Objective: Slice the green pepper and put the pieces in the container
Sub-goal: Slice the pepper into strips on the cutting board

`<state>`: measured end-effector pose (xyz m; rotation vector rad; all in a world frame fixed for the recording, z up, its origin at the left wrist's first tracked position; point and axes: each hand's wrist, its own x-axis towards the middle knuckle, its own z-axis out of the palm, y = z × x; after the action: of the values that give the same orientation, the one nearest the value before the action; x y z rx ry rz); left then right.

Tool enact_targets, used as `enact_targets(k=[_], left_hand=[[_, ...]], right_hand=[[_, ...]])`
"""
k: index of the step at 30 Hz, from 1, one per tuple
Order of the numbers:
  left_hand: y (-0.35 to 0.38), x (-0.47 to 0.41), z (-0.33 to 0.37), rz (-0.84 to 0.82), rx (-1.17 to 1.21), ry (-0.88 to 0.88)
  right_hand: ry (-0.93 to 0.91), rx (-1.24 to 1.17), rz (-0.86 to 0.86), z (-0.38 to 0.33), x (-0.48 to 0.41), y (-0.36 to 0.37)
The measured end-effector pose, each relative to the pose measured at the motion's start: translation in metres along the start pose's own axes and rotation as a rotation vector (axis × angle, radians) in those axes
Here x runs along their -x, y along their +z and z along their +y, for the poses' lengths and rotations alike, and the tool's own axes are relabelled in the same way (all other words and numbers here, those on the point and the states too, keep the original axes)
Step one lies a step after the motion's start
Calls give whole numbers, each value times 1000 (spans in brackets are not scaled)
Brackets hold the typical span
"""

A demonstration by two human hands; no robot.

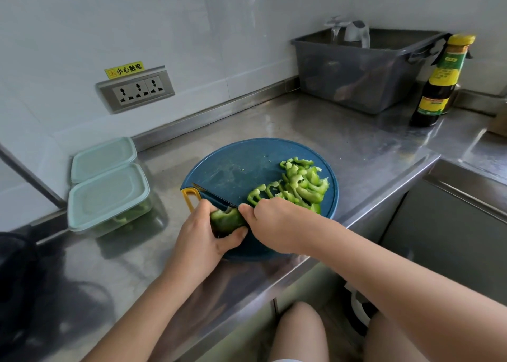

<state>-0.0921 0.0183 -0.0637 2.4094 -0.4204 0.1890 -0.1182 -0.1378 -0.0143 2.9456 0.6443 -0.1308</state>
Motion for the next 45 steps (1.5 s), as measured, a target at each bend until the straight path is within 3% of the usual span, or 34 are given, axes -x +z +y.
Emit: enact_targets(k=[13, 16, 21, 26, 28, 32, 34, 45], left_hand=[[-3, 1, -1, 33, 55, 78], [-6, 2, 0, 49, 72, 47], [-16, -5, -11, -86, 82, 41], [-16, -4, -12, -196, 13, 131], [-13, -3, -12, -149, 48, 122], [-12, -6, -14, -123, 122, 54], [-13, -8, -16, -140, 144, 44], [-15, -12, -17, -155, 245, 132]], right_hand=[[156, -176, -24, -8, -13, -3], [275, -410, -76, -13, -25, -11], [630, -1188, -230, 19, -20, -15], [677, -1402, -198, 32, 11, -6], [633, -1395, -150, 21, 22, -6], [468, -921, 202, -10, 36, 4], [424, -800, 307, -20, 40, 16], [324, -502, 468, -44, 43, 43]])
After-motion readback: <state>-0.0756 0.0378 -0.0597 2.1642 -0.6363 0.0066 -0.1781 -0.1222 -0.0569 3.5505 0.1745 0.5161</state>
